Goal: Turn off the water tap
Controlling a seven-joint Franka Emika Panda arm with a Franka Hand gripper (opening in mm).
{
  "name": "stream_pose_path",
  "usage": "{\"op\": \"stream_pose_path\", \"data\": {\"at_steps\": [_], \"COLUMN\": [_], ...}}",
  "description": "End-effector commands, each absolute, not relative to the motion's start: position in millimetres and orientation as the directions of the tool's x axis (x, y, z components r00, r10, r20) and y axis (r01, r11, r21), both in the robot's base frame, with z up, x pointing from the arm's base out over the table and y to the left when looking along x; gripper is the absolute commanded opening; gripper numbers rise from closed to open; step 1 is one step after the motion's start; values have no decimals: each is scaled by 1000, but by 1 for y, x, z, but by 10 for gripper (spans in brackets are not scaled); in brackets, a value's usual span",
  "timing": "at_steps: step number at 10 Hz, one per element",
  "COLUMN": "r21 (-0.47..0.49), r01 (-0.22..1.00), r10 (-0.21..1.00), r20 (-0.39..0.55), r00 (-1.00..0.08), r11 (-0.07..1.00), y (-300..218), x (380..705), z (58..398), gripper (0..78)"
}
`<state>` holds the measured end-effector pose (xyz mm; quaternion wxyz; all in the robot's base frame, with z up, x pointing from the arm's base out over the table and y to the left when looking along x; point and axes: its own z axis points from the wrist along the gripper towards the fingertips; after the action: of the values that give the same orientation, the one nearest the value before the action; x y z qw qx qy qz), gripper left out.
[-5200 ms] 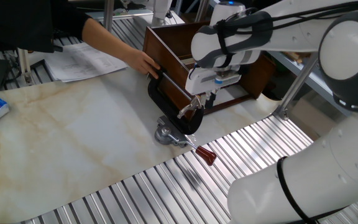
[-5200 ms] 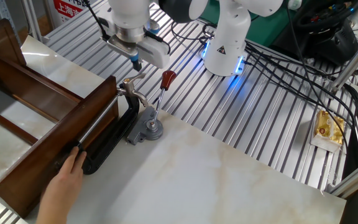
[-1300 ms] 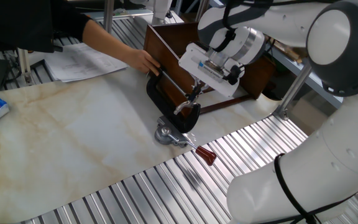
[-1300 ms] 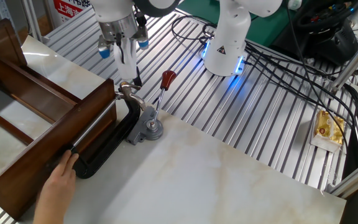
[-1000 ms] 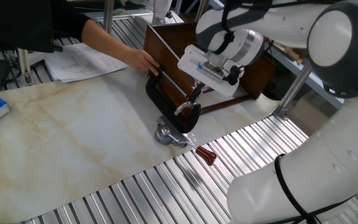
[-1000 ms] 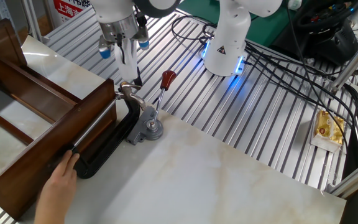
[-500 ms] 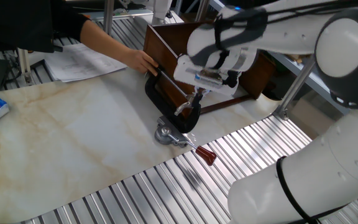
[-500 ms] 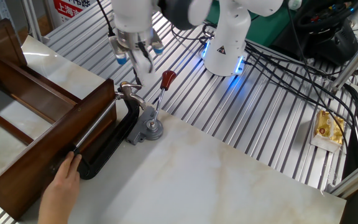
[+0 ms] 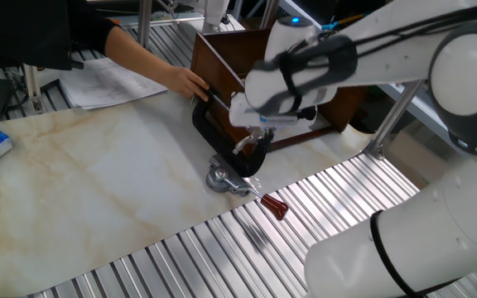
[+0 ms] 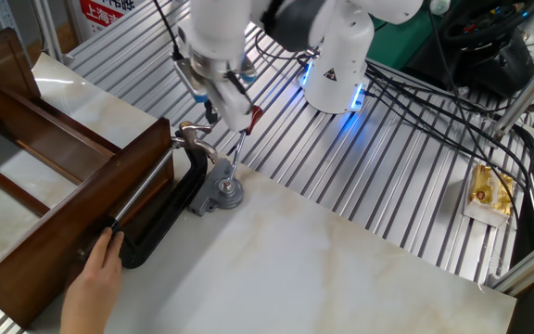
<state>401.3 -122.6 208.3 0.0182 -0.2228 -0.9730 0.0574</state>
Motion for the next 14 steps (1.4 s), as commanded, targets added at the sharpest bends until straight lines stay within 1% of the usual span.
{"op": "stream_pose_path", "data": {"at_steps": [1, 4, 7, 10, 11, 14], "r21": [-354, -354, -349, -339, -326, -325], "r01": [160, 161, 167, 171, 182, 196], "r10": [157, 162, 168, 171, 181, 184], "r20": [-36, -27, -29, -30, -33, -68], "r00": [-987, -986, -985, -985, -983, -981], "r11": [922, 921, 922, 925, 928, 925], "y": [-118, -118, -118, -119, -119, -122], "x": [358, 355, 347, 347, 347, 345], "z": [189, 188, 179, 170, 164, 140], "gripper": [0, 0, 0, 0, 0, 0]}}
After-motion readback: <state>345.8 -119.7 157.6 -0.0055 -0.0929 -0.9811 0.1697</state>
